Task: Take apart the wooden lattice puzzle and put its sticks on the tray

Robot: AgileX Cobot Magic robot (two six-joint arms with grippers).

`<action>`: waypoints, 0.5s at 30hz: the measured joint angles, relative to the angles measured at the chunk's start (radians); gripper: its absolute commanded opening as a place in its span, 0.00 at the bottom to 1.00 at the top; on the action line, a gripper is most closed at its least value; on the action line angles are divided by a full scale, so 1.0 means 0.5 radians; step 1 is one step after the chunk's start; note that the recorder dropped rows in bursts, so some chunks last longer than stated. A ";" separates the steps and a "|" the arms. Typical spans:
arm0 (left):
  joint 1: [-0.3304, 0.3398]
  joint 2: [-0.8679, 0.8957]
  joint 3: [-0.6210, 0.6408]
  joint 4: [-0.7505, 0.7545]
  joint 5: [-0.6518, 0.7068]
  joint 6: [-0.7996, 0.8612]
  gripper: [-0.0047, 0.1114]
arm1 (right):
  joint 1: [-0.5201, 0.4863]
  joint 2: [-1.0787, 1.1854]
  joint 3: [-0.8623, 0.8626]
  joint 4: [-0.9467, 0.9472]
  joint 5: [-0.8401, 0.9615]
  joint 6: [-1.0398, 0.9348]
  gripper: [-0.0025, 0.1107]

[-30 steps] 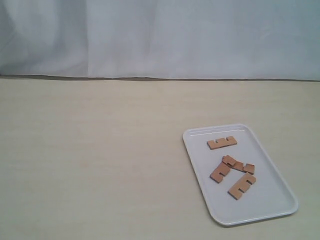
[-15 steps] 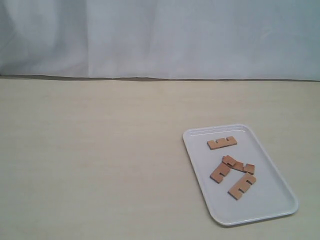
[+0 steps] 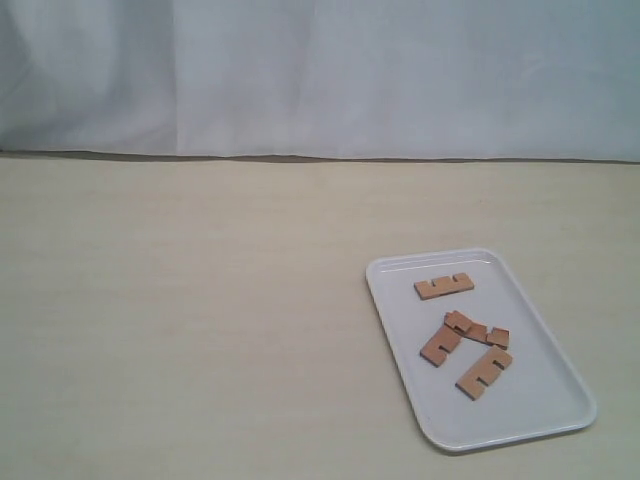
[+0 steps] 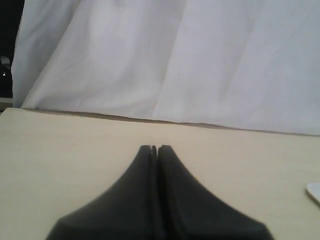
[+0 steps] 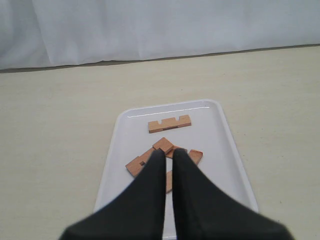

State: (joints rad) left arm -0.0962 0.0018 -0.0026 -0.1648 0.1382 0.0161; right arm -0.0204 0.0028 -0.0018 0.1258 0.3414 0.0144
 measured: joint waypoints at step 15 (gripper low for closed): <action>0.000 0.000 0.000 0.072 0.387 -0.032 0.04 | 0.000 0.000 0.000 0.000 0.000 0.000 0.06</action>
State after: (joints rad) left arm -0.0962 0.0018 -0.0026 -0.1286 0.3318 0.0000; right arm -0.0204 0.0028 -0.0018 0.1258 0.3414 0.0144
